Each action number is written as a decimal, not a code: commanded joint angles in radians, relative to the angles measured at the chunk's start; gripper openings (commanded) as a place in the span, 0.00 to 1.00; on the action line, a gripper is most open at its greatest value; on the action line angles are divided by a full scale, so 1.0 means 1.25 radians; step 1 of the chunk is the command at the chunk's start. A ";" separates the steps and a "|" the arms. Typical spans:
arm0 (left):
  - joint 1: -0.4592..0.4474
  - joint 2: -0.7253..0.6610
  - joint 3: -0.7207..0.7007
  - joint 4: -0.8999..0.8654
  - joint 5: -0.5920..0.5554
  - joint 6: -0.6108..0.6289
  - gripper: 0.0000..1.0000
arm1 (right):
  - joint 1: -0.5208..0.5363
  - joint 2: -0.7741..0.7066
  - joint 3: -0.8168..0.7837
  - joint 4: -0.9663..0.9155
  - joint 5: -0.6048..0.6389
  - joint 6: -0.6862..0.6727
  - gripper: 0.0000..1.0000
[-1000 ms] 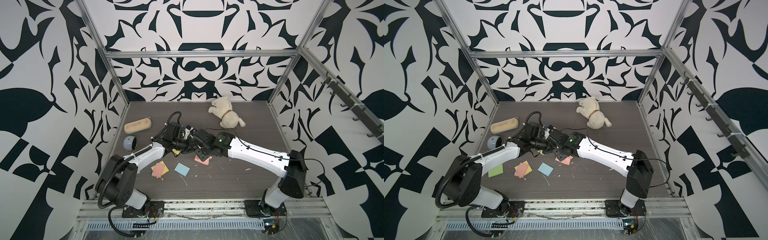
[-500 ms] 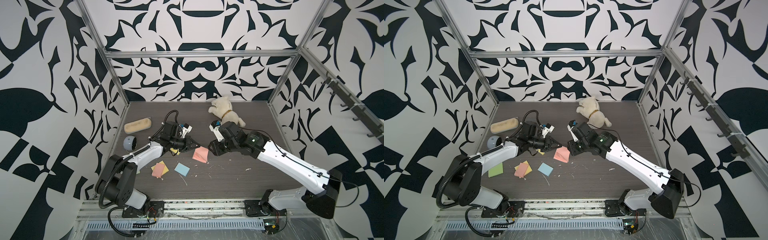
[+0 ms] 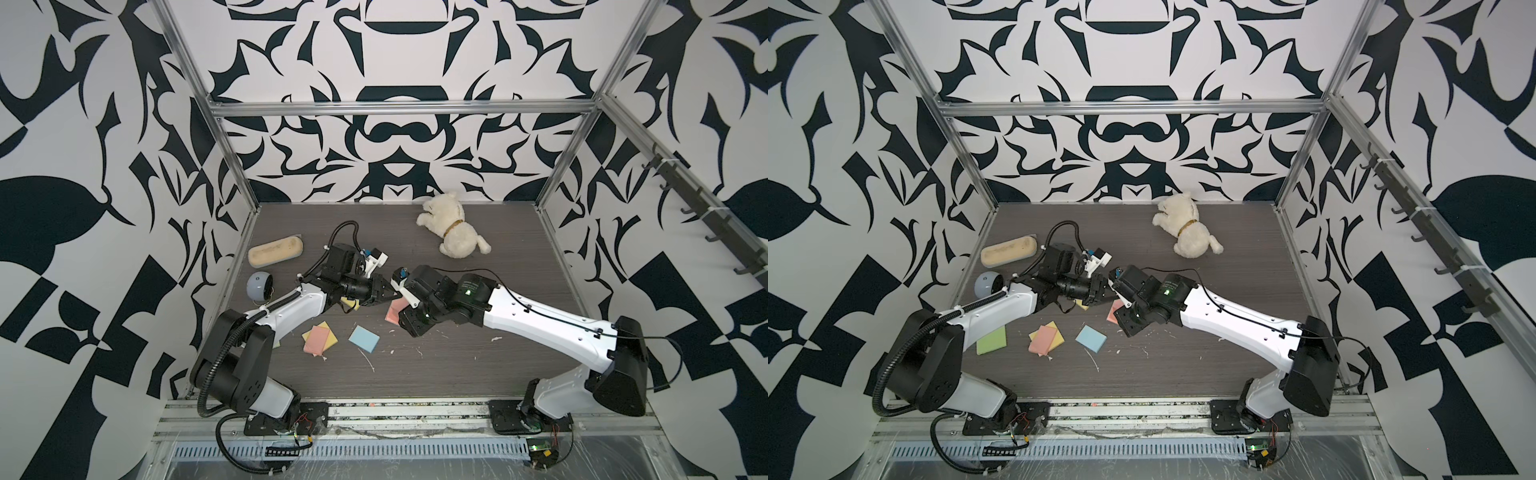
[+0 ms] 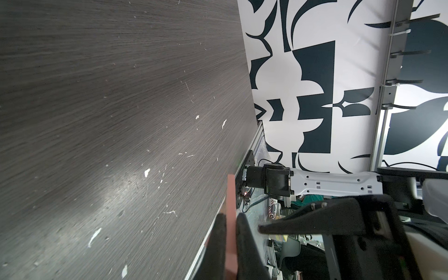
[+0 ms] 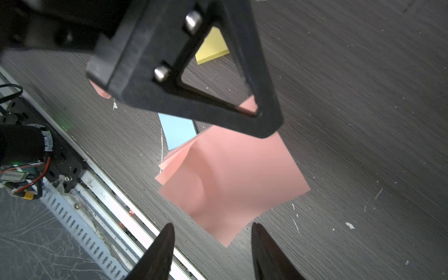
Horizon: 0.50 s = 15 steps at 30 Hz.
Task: Tear off pages from different memo pads
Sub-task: Tear off the paper from the memo pad.
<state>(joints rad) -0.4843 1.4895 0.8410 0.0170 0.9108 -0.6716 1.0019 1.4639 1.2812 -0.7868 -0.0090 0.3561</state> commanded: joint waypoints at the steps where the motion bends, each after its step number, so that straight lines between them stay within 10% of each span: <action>1: 0.001 -0.009 -0.006 0.004 0.027 0.019 0.00 | 0.002 -0.011 0.033 -0.018 0.030 -0.020 0.55; 15: 0.000 -0.005 0.002 0.002 0.036 0.017 0.00 | 0.014 -0.002 0.034 -0.030 0.032 -0.029 0.56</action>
<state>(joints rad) -0.4843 1.4895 0.8410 0.0181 0.9325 -0.6647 1.0069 1.4677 1.2839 -0.8082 0.0261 0.3340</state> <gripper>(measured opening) 0.093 0.559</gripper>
